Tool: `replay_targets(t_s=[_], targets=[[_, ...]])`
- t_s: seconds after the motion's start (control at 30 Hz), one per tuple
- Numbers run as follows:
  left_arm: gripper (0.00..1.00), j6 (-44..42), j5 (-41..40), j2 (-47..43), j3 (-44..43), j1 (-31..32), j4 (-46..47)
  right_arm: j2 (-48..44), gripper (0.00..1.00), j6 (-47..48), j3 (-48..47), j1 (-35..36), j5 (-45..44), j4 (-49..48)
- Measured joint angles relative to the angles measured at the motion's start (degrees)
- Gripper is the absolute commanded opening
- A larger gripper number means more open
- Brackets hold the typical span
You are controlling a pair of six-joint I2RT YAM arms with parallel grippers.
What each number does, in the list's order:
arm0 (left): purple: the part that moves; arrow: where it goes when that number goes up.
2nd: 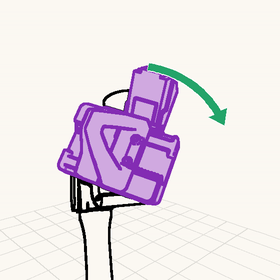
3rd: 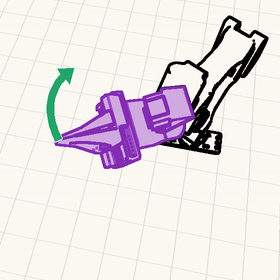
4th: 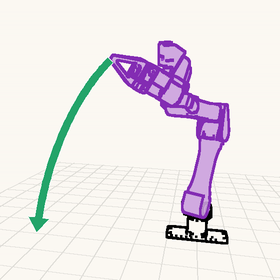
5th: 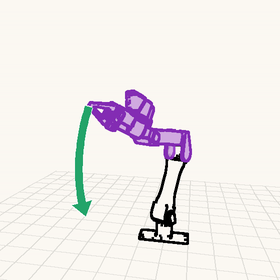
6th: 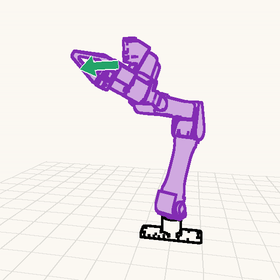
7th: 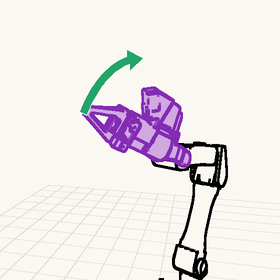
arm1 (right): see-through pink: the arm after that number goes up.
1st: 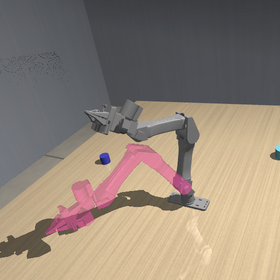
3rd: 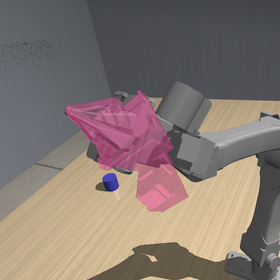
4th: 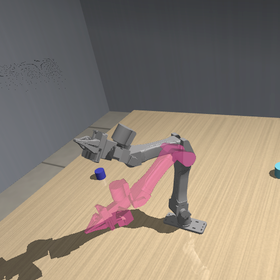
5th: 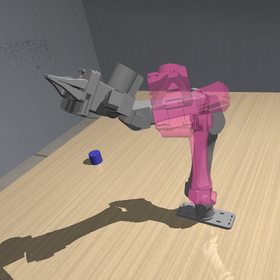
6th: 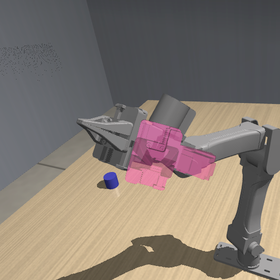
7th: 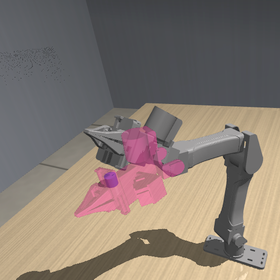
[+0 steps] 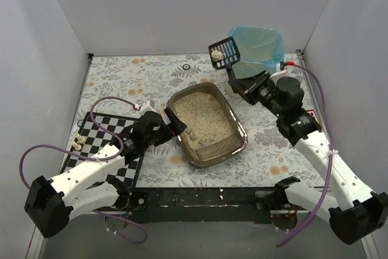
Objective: Clean the litter box
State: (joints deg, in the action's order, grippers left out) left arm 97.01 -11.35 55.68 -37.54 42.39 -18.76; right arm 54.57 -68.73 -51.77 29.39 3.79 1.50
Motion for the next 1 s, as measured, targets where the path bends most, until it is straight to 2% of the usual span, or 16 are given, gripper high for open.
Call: replay_targets(t_s=[0.23,0.53,0.73,1.0], targets=[[0.98,-0.8,0.2,3.8,0.0,0.0,0.0,9.4,0.01,6.9,-20.6,-11.9,-1.3,11.3],[0.98,-2.3,0.2,8.9,-2.6,0.0,0.0,24.6,0.01,25.7,-43.6,-14.0,-17.0,25.5],[0.98,-2.8,-0.6,11.2,-3.7,0.0,-0.1,33.1,0.01,41.8,-45.8,-14.0,-18.9,31.8],[0.98,-3.8,-2.2,16.5,-7.9,0.0,0.0,34.2,0.01,60.8,-45.8,-13.6,-20.7,34.5]])
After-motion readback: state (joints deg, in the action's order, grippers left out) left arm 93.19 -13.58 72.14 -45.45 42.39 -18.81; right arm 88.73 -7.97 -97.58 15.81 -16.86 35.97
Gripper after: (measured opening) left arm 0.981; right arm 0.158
